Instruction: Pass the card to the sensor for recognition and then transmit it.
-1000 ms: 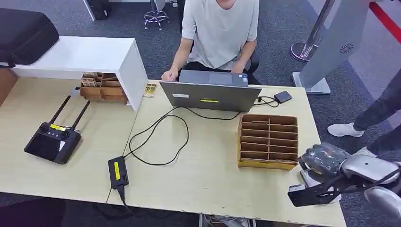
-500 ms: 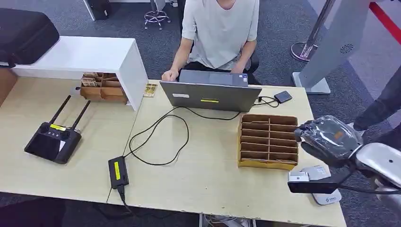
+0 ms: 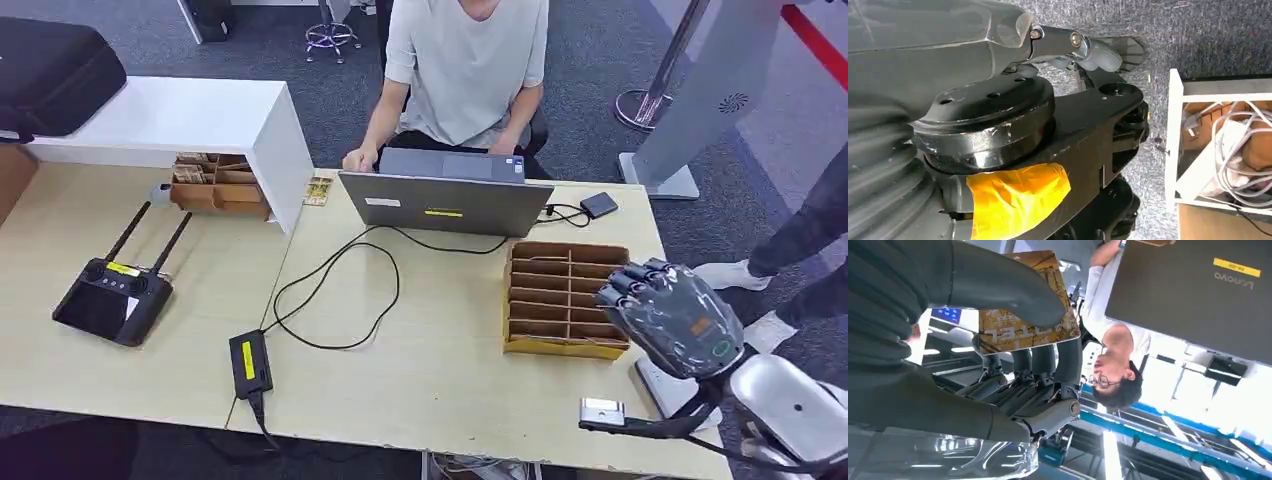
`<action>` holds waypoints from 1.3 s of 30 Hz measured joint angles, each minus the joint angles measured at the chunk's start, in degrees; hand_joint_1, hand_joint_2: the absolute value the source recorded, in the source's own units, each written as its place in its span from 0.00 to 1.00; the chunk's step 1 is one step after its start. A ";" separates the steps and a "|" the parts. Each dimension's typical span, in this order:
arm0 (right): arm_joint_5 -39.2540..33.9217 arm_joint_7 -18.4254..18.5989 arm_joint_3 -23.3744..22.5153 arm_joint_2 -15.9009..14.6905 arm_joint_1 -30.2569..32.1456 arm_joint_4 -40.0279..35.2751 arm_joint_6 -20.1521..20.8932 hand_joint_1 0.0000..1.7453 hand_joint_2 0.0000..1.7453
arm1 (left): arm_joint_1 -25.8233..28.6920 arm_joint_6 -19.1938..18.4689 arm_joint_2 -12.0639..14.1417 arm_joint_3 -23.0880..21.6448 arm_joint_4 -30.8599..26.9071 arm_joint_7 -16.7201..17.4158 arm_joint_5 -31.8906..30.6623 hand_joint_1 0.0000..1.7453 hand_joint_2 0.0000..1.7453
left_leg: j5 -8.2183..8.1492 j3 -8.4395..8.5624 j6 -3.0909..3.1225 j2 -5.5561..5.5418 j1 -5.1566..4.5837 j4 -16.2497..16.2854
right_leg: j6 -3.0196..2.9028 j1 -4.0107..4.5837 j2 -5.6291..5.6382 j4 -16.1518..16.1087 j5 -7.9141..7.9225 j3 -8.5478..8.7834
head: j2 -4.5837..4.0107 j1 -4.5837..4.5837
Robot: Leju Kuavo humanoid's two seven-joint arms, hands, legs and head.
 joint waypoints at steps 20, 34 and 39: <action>6.76 -0.96 1.49 14.70 -5.51 11.50 2.19 0.77 1.00 | -1.43 -0.31 0.00 -1.95 0.00 1.20 -1.75 0.00 1.00 | 0.07 0.01 -0.05 0.04 0.01 0.00 | -0.01 0.01 0.06 0.05 0.03 0.00 | 0.00 0.02; 11.55 2.91 4.57 23.41 -10.89 17.05 -2.95 0.77 1.00 | -2.49 -0.74 -0.13 -3.21 -0.02 1.81 -3.04 0.00 1.00 | 0.07 0.00 -0.05 0.01 0.01 0.00 | -0.01 0.00 0.03 0.05 0.03 0.00 | 0.00 0.00; 14.30 3.41 4.70 27.59 -12.07 19.65 -5.95 0.77 1.00 | -2.83 -0.74 -0.15 -3.91 -0.02 2.45 -3.98 0.00 1.00 | 0.10 0.01 -0.09 0.02 0.02 0.00 | -0.03 0.01 0.05 0.07 0.05 0.00 | 0.00 0.00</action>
